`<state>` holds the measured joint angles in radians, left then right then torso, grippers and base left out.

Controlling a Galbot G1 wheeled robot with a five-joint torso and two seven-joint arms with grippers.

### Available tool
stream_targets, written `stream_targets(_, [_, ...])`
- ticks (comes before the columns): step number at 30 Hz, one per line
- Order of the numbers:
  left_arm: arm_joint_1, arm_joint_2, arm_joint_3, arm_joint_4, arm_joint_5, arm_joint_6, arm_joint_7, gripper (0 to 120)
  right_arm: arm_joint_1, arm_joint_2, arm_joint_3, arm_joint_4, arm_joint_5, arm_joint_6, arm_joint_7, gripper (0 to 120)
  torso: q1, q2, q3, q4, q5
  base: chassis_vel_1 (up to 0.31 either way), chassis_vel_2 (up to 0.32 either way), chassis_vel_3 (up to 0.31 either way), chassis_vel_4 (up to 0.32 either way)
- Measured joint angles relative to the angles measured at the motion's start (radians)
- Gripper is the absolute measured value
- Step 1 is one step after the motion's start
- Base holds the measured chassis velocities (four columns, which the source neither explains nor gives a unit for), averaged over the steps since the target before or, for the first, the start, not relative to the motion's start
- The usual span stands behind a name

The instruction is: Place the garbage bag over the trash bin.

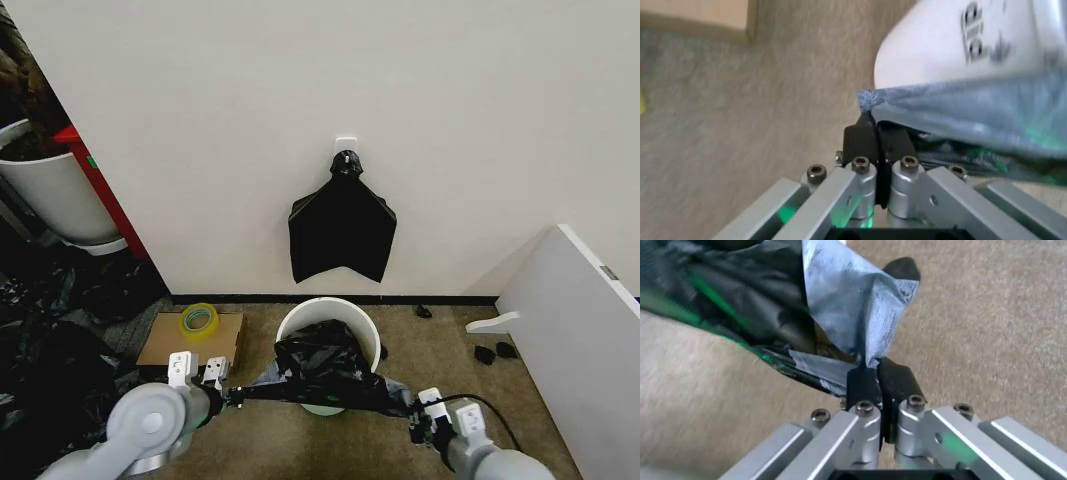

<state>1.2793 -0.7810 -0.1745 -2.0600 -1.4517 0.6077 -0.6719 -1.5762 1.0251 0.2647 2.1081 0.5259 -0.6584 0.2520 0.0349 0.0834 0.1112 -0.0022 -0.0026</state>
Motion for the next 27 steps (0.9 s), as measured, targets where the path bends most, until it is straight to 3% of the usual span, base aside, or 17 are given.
stream_targets(6, [-0.021,-0.069,0.012,0.046,0.084,-0.105,0.052,0,0.019,0.038,-0.002,-0.062,-0.022,0.101,-0.004,0,0.0,0.0,0.0,-0.0001,0.0001,0.0,0.0,0.0,0.0])
stream_targets(12, [-0.008,-0.088,0.003,0.061,0.128,-0.16,0.073,0,0.011,0.057,-0.011,-0.087,-0.039,0.171,-0.015,0,0.0,0.0,0.0,-0.0001,0.0001,0.0,0.0,0.0,0.0])
stream_targets(15, [0.022,-0.087,-0.02,0.028,0.142,-0.165,0.082,7,-0.012,0.062,-0.011,-0.07,-0.041,0.194,-0.03,1,0.0,0.0,0.0,0.0,0.0,0.0,0.0,0.0,0.0])
stream_targets(23, [0.092,-0.102,-0.052,-0.048,0.224,-0.161,0.057,39,-0.112,0.053,-0.011,-0.001,-0.095,0.247,-0.046,34,0.0,0.0,0.0,-0.0001,0.0001,0.0,0.0,0.0,0.0])
stream_targets(25, [0.093,-0.101,-0.053,-0.05,0.227,-0.161,0.056,42,-0.117,0.052,-0.01,0.002,-0.097,0.249,-0.047,36,0.0,0.0,0.0,-0.0001,0.0001,0.0,0.0,0.0,0.0])
stream_targets(27, [0.115,-0.083,-0.067,-0.078,0.246,-0.161,0.055,54,-0.165,0.043,0.012,0.033,-0.113,0.268,-0.056,48,0.0,0.0,0.0,-0.0001,0.0001,0.0,0.0,0.0,0.0])
